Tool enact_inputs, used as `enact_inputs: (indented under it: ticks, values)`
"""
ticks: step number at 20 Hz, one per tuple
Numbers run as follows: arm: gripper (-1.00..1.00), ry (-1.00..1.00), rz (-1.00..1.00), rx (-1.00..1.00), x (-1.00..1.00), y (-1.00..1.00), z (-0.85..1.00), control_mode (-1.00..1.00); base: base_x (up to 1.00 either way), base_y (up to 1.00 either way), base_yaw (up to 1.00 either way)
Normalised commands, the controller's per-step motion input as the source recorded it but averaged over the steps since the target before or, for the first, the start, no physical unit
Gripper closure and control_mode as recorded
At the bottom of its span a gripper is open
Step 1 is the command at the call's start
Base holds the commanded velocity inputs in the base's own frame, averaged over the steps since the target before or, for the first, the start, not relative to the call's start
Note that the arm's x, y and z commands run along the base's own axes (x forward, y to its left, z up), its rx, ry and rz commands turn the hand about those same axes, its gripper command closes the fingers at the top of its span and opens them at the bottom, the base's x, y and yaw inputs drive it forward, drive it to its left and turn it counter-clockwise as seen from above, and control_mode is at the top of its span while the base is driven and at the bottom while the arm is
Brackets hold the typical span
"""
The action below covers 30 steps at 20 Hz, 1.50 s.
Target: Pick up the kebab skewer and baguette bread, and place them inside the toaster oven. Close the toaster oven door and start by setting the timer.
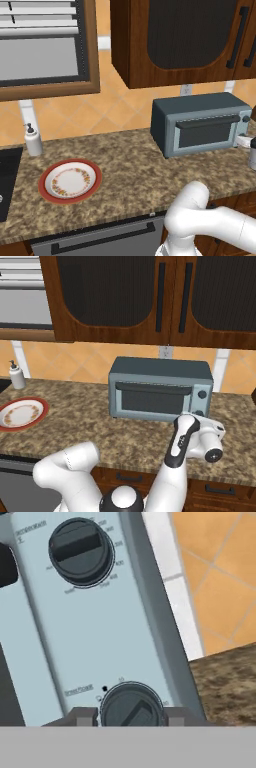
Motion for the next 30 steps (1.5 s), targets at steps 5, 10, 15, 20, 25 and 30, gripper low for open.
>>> enact_inputs:
  ticks: [5,10,15,20,25,30]
  values:
    - [1.00,0.00,-0.01,0.20,0.00,0.00,-0.09,-1.00,0.00,0.00,0.00]
    - [1.00,0.00,-0.01,0.21,0.00,0.00,-0.09,-1.00,0.00,0.00,0.00]
    - [1.00,0.00,-0.01,0.21,0.00,0.00,-0.11,-1.00,0.00,0.00,0.00]
    - [1.00,0.00,0.00,0.22,0.00,0.00,-0.08,-1.00,0.00,0.00,0.00]
    - [1.00,0.00,0.00,0.22,0.00,0.00,-0.05,-1.00,0.00,0.00,0.00]
    - [1.00,0.00,0.00,0.22,0.00,0.00,-0.05,-1.00,0.00,0.00,0.00]
